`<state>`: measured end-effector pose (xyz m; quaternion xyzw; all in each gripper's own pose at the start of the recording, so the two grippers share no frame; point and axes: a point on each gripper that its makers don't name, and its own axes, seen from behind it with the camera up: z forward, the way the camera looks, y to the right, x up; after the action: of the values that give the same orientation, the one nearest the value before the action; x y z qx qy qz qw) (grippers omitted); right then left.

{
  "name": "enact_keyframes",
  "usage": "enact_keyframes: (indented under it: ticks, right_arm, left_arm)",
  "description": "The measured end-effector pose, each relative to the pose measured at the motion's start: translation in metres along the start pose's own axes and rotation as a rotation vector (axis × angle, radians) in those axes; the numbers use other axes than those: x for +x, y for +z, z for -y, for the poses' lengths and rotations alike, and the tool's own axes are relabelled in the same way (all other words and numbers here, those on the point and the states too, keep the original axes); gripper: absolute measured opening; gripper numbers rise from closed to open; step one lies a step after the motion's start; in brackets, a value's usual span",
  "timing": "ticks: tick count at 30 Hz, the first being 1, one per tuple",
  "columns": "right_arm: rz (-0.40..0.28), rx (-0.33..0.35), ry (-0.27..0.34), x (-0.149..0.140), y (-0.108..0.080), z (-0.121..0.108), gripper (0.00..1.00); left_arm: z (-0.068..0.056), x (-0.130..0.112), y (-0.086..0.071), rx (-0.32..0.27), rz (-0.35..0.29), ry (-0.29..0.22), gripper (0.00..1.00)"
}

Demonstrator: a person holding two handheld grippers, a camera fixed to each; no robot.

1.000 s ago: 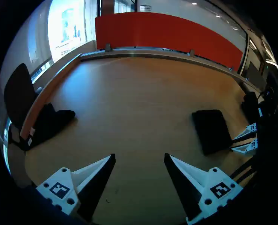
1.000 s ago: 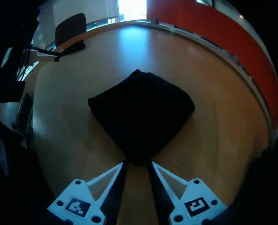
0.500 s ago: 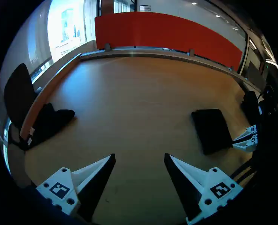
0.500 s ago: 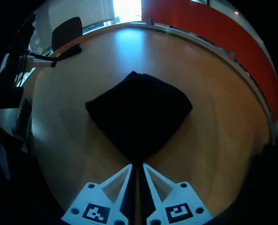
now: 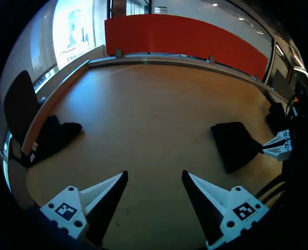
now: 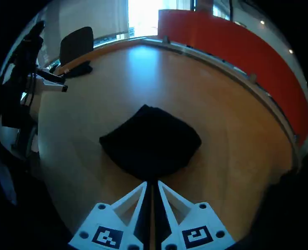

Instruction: Fold towel

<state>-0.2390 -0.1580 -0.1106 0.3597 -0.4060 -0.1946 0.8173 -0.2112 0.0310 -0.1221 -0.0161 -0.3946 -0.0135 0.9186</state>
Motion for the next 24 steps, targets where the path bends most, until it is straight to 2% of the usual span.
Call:
enact_keyframes:
  ticks: [6, 14, 24]
  right_arm:
    - [-0.061, -0.024, -0.041, 0.043, -0.014, -0.007, 0.06]
    - [-0.176, -0.043, -0.068, 0.107, -0.038, -0.014, 0.05]
    - [-0.267, -0.066, -0.075, 0.153, -0.062, -0.024, 0.05]
  left_arm:
    - [-0.002, 0.005, -0.002, -0.007, -0.017, -0.004, 0.96]
    - [-0.006, 0.013, -0.005, -0.013, -0.038, -0.003, 0.96]
    - [-0.010, 0.026, -0.006, -0.020, -0.063, 0.009, 0.96]
